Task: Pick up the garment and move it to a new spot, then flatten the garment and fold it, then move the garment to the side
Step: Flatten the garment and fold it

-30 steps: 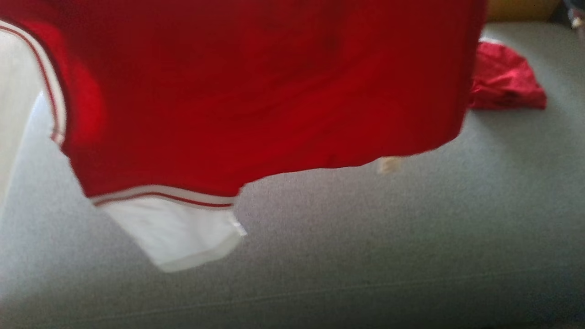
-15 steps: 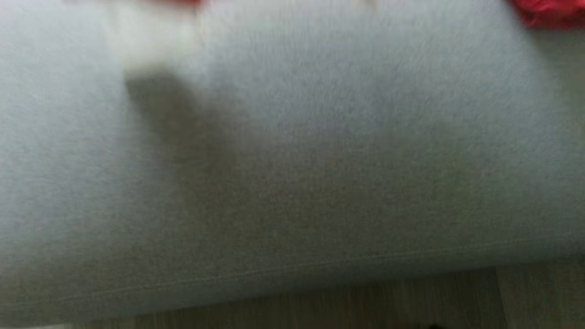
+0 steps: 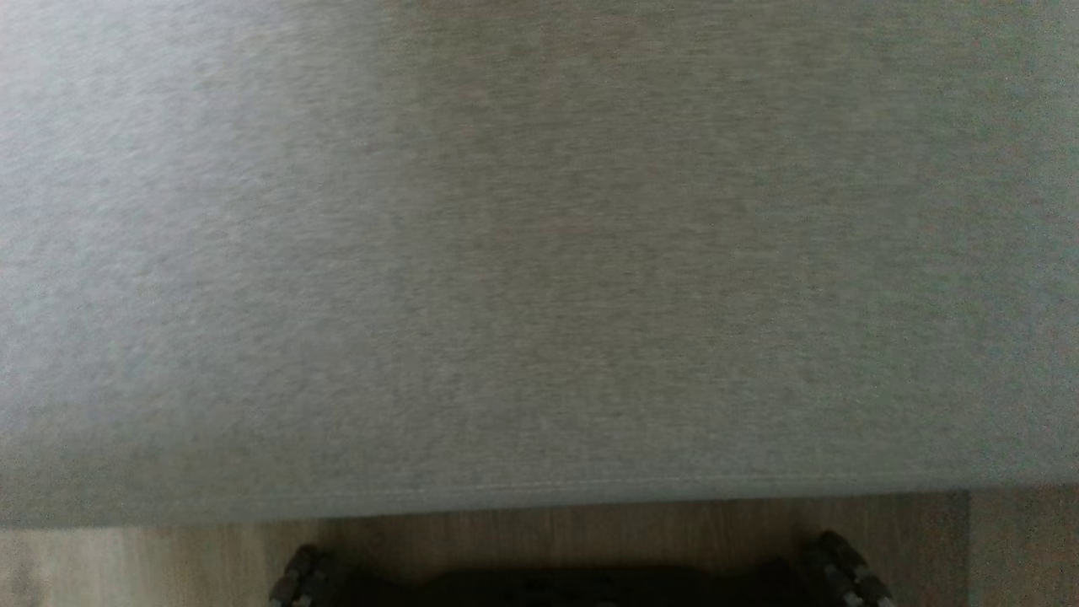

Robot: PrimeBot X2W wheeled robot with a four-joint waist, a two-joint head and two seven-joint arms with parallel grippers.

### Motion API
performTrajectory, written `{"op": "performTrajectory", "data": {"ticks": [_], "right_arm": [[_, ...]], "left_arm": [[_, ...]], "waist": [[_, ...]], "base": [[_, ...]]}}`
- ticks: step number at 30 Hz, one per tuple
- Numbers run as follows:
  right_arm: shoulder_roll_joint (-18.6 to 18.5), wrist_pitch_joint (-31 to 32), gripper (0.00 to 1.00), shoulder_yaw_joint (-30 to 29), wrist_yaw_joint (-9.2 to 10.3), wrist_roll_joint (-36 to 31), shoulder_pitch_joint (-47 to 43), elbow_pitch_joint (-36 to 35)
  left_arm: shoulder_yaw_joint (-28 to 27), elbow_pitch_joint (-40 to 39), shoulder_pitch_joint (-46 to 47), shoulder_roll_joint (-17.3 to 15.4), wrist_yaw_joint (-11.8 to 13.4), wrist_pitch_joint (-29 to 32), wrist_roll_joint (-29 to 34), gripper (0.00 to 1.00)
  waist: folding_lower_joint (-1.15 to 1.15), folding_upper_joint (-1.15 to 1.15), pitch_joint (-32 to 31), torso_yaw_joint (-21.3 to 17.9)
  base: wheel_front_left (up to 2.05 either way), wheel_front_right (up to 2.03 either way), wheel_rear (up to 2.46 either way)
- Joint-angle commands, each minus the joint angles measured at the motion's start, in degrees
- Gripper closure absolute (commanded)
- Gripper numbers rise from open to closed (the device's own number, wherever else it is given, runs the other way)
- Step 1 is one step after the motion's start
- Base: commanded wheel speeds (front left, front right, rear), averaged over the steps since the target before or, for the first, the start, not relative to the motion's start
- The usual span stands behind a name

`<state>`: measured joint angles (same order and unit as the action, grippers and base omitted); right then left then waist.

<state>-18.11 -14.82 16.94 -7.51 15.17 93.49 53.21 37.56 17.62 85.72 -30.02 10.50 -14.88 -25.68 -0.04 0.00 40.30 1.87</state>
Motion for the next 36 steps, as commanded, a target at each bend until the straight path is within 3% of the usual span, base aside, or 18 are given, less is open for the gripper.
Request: {"op": "performTrajectory", "data": {"ticks": [1, 9, 11, 14, 18, 27, 36], "right_arm": [[0.79, -0.17, 1.0, -0.56, 0.02, -0.68, -0.18, -2.25], [0.03, 1.1, 1.0, 3.0, 0.02, 3.35, -12.7, 6.57], [-0.07, 1.97, 1.0, 4.38, 0.02, 5.85, -15.78, 7.36], [-0.91, 3.17, 1.0, 6.94, 0.02, 9.87, -21.2, 7.03], [-3.31, 4.47, 1.0, 10.1, 0.02, 14.8, -27.9, 4.8], [-7.43, 7.91, 1.0, 16.98, 0.02, 19.63, -39.05, -2.66], [-12.28, 8.7, 1.0, 15.71, 0.02, 22.79, -49.1, -9.13]], "left_arm": [[-4.58, -3.21, 1.0, -2.89, -0.94, -0.11, 0.44, 1.0], [-12.83, -11.11, -23.57, -6.07, -9.05, -0.11, -1.28, 1.0], [-12.23, -11.9, -30.58, -7.71, -11.42, -0.04, -3.81, 1.0], [-10.84, -13.56, -39.88, -10.81, -13.01, 2.05, -6.63, 1.0], [-9.29, -16.11, -50.47, -13.74, -11.97, 4.78, -8.84, 1.0], [-6.19, -24.92, -68.88, -16.33, -9.54, 8.8, -15.56, 1.0], [-7.32, -35.51, -81.84, -18.27, -3.35, 9.64, -21.57, 1.0]], "waist": [[0.04, 0.0, -0.22, 1.4], [0.04, 0.0, -8.15, 1.62], [0.04, 0.0, -10.09, 1.29], [0.04, 0.0, -12.65, 0.72], [0.04, 0.0, -15.27, 0.38], [0.04, 0.0, -20.28, -1.07], [0.04, 0.0, -23.56, -0.1]], "base": [[0.0, 0.0, 0.0], [0.0, 0.0, 0.0], [0.0, 0.0, 0.0], [0.0, 0.0, 0.0], [0.0, 0.0, 0.0], [0.0, 0.0, 0.0], [0.0, 0.0, 0.0]]}}
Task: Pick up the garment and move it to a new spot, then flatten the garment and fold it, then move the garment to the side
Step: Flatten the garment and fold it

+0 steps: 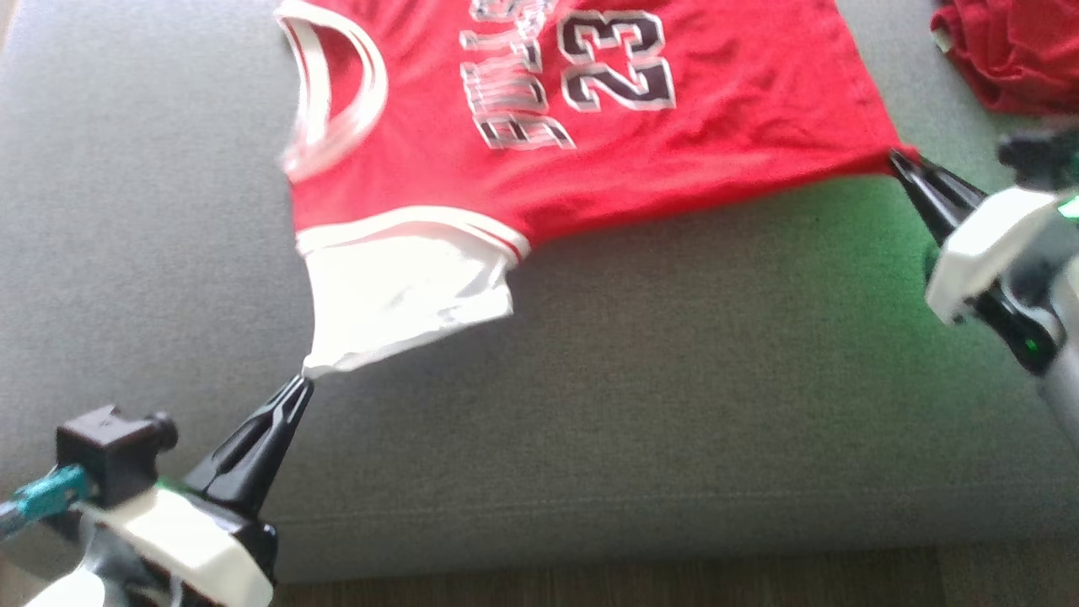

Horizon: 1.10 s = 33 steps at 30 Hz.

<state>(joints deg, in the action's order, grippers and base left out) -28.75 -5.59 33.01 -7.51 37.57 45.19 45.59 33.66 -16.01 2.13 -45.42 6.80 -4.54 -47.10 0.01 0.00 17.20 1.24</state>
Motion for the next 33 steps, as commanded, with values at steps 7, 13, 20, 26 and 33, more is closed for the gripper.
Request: {"op": "performTrajectory", "data": {"ticks": [7, 13, 20, 26, 33], "right_arm": [[-5.54, 0.51, 1.0, -5.84, 0.02, -0.79, -11.17, -9.58], [-6.66, 7.63, 1.0, -12.42, 0.02, -4.25, -19.53, -20.62], [-1.59, 14.49, 1.0, -18.45, 0.02, -10.56, -19.96, -28.89], [1.92, 16.13, 1.0, -19.92, 0.02, -14.48, -14.43, -26.3], [4.25, 12.75, 1.0, -21.39, 0.02, -16.41, -6.62, -18.89]], "left_arm": [[-5.81, -10.06, -5.19, -5.93, 3.76, -0.87, -3.56, 1.0], [-7.91, -15.4, -8.27, -8.92, 5.08, -0.68, -5.23, 1.0], [-6.04, -10.83, 0.47, -4.48, 1.92, -0.04, -3.63, 1.0], [-3.98, -0.25, 12.58, 3.68, -1.72, -1.42, -1.87, 1.0], [-3.82, 11.55, 23.57, 8.86, -4.56, -4.46, 0.74, 1.0]], "waist": [[-0.01, 0.0, -3.72, 1.53], [-0.01, 0.0, -4.4, 1.49], [-0.01, 0.0, -2.44, 1.36], [-0.01, 0.0, 0.35, 1.73], [-0.01, 0.0, 2.95, 2.01]], "base": [[0.0, 0.0, 0.0], [0.0, 0.0, 0.0], [0.0, 0.0, 0.0], [0.0, 0.0, 0.0], [0.0, 0.0, 0.0]]}}
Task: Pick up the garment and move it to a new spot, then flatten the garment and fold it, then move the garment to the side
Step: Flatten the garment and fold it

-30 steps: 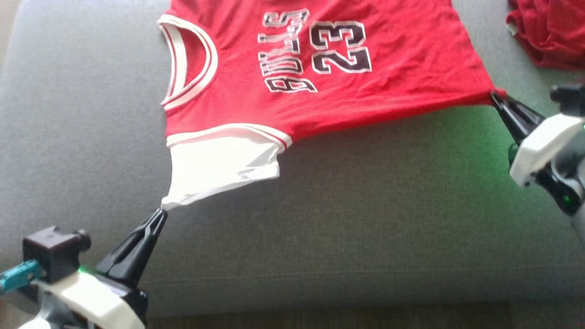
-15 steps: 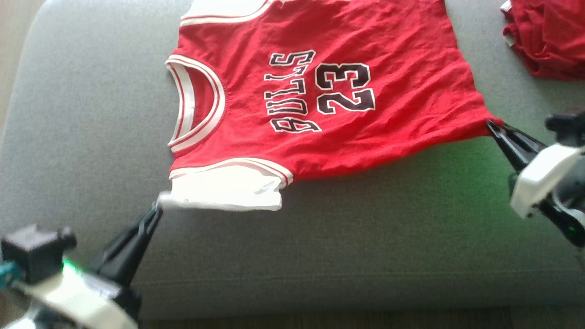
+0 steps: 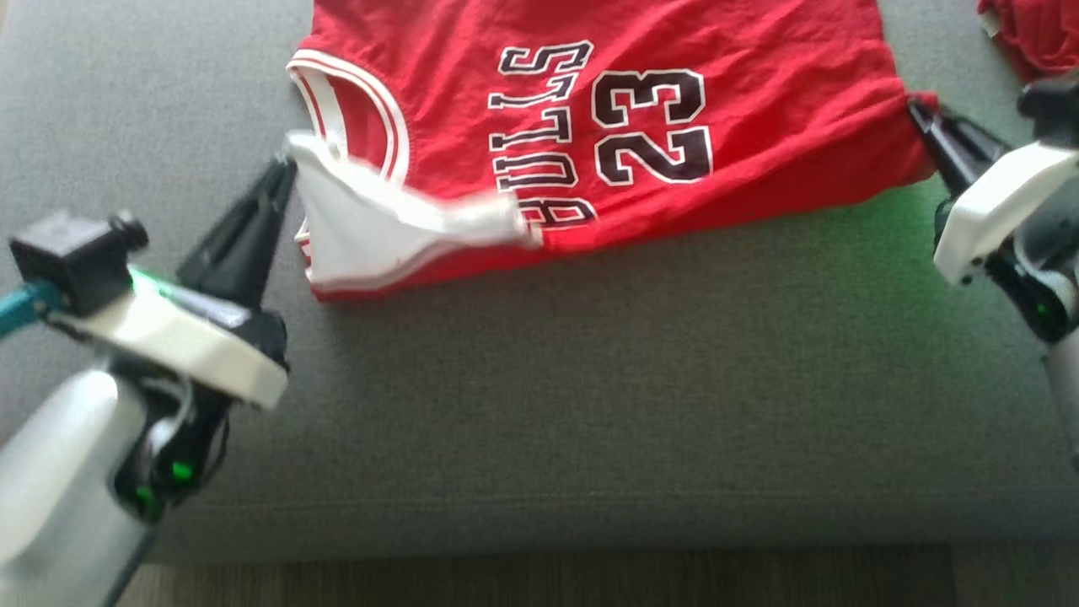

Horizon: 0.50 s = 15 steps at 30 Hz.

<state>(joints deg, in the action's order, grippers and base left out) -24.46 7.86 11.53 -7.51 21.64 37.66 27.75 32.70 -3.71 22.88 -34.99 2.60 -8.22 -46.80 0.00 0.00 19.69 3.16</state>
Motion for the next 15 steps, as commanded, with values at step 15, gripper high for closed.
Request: {"op": "performTrajectory", "data": {"ticks": [15], "right_arm": [[1.75, -8.47, 1.0, 1.16, 0.02, -1.72, 12.37, 13.22]], "left_arm": [[-1.18, 16.76, 18.44, 4.05, -5.08, -5.34, 7.39, 1.0]], "waist": [[0.0, 0.0, 5.52, 0.08]], "base": [[0.0, 0.0, 0.0]]}}
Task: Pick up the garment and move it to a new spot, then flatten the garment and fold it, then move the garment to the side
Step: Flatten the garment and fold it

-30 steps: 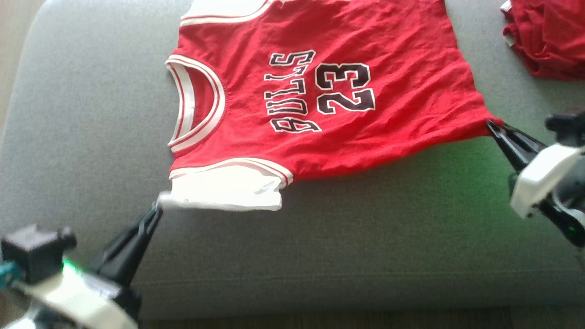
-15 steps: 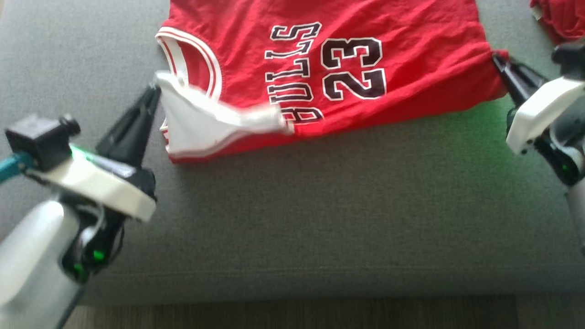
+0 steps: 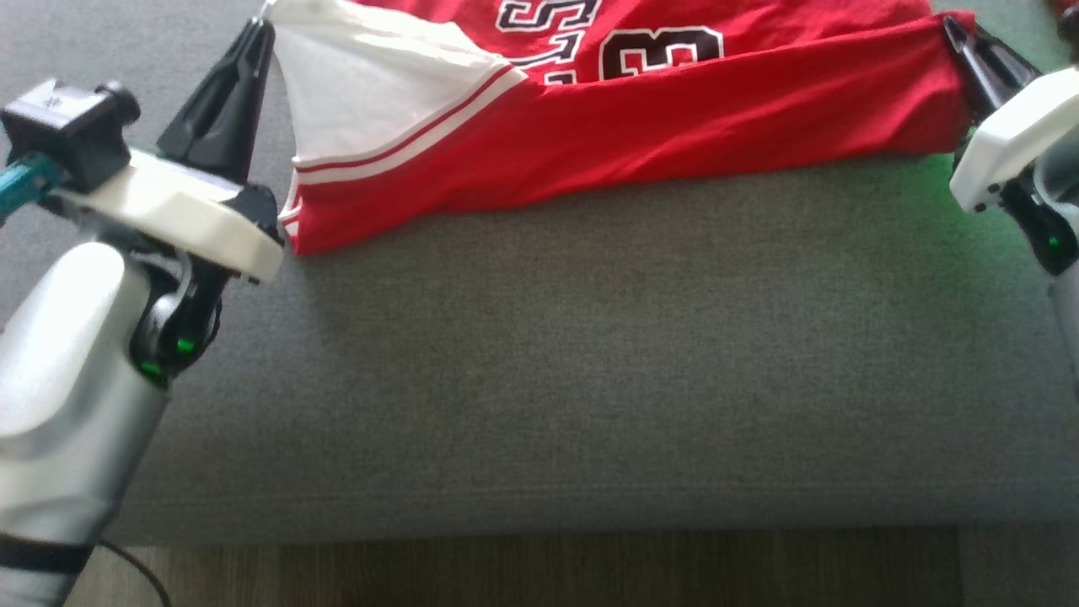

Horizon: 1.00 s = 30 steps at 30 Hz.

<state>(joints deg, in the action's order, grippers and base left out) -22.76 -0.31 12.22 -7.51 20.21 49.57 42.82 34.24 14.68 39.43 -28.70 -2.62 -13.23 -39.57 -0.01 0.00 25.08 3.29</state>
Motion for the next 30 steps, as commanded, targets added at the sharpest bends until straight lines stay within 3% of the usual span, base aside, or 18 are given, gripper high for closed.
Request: {"op": "performTrajectory", "data": {"ticks": [1, 11, 12, 13, 14, 15, 22, 30], "right_arm": [[0.15, -0.83, 1.0, 0.69, 0.02, -0.31, 1.07, -1.02], [1.89, -6.77, 0.97, 3.02, 0.02, -0.08, 5.95, 7.02], [2.1, -7.23, 0.65, 3.28, 0.02, 0.19, 6.14, 7.65], [2.24, -7.8, 0.05, 3.56, 0.02, 0.37, 6.27, 8.23], [2.24, -7.8, 0.05, 3.56, 0.02, 0.37, 6.27, 8.23], [2.4, -8.64, 0.0, 3.79, 0.02, 0.6, 6.31, 8.63], [4.0, -10.44, 0.0, 4.12, 0.02, 6.18, 3.91, 9.47], [4.7, -6.32, 0.0, 5.43, 0.02, 11.09, 1.33, 10.2]], "left_arm": [[-2.71, -0.81, 2.7, -1.95, -0.14, -0.57, 0.6, 1.0], [-4.21, 5.86, 6.34, 1.73, -1.63, -1.7, 3.56, 1.0], [-4.29, 6.41, 6.22, 2.28, -1.69, -1.71, 3.49, 0.6], [-4.37, 6.9, 6.01, 2.8, -1.68, -1.72, 3.43, 0.13], [-4.37, 6.9, 6.01, 2.8, -1.68, -1.72, 3.43, 0.13], [-4.5, 7.26, 5.72, 3.26, -1.55, -1.73, 3.42, 0.0], [-7.19, 3.95, -2.47, 5.51, 2.11, -1.54, -0.24, 0.0], [-8.59, -8.21, -17.63, 9.26, 9.18, 7.24, -11.3, 0.0]], "waist": [[0.01, 0.0, 0.42, -0.1], [0.01, 0.0, 1.77, -0.34], [0.01, 0.0, 1.63, -0.3], [0.01, 0.0, 1.4, -0.25], [0.01, 0.0, 1.4, -0.25], [0.01, 0.0, 1.11, -0.22], [0.01, 0.0, -2.77, -0.77], [0.01, 0.0, -4.46, -1.36]], "base": [[0.0, 0.0, 0.0], [0.0, 0.0, 0.0], [0.0, 0.0, 0.0], [0.0, 0.0, 0.0], [0.0, 0.0, 0.0], [0.0, 0.0, 0.0], [0.0, 0.0, 0.0], [0.0, 0.0, 0.0]]}}
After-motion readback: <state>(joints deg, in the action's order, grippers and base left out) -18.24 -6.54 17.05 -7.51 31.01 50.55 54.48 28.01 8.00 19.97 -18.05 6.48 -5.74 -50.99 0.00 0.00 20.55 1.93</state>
